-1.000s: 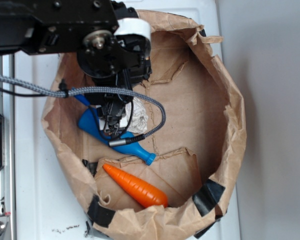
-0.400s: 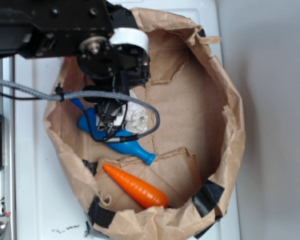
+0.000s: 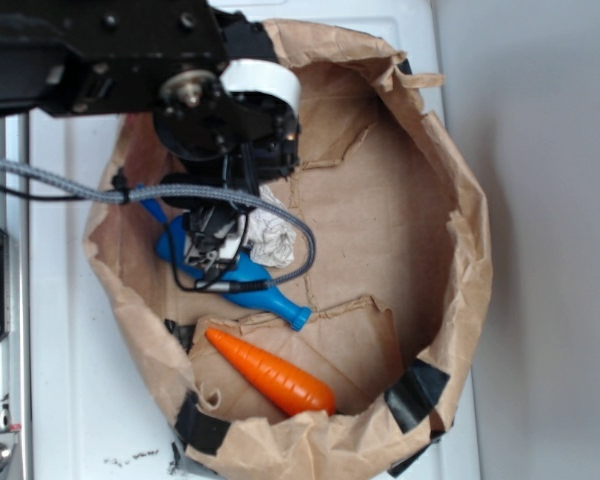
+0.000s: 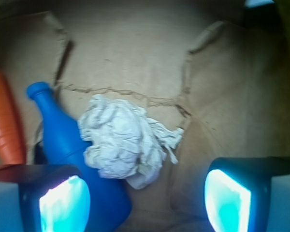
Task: Grab the blue bottle.
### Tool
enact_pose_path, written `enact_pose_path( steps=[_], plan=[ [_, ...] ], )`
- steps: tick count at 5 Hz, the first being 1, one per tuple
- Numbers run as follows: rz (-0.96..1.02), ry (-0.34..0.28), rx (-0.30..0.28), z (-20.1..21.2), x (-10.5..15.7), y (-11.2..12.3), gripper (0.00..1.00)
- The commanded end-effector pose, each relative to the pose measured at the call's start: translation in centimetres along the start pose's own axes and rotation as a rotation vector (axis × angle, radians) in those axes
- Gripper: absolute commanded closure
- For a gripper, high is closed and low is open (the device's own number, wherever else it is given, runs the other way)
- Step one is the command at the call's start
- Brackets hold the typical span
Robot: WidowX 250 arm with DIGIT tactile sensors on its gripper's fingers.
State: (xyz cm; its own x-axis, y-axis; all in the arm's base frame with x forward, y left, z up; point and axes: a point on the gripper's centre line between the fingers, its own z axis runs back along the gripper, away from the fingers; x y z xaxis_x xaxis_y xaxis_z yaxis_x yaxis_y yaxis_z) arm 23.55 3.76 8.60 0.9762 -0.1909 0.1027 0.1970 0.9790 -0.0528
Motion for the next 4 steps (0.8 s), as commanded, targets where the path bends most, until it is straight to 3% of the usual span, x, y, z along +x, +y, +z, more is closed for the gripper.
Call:
enact_pose_path(
  steps=[1,2,4],
  plan=[
    [-0.246,-0.058,-0.003,0.1,0.4,-1.8,0.0],
    [-0.248,-0.042,-0.027,-0.9,-1.0,-2.2,0.0],
    [-0.245,-0.025,0.019,-3.9,-0.9,-2.2,0.0]
  ],
)
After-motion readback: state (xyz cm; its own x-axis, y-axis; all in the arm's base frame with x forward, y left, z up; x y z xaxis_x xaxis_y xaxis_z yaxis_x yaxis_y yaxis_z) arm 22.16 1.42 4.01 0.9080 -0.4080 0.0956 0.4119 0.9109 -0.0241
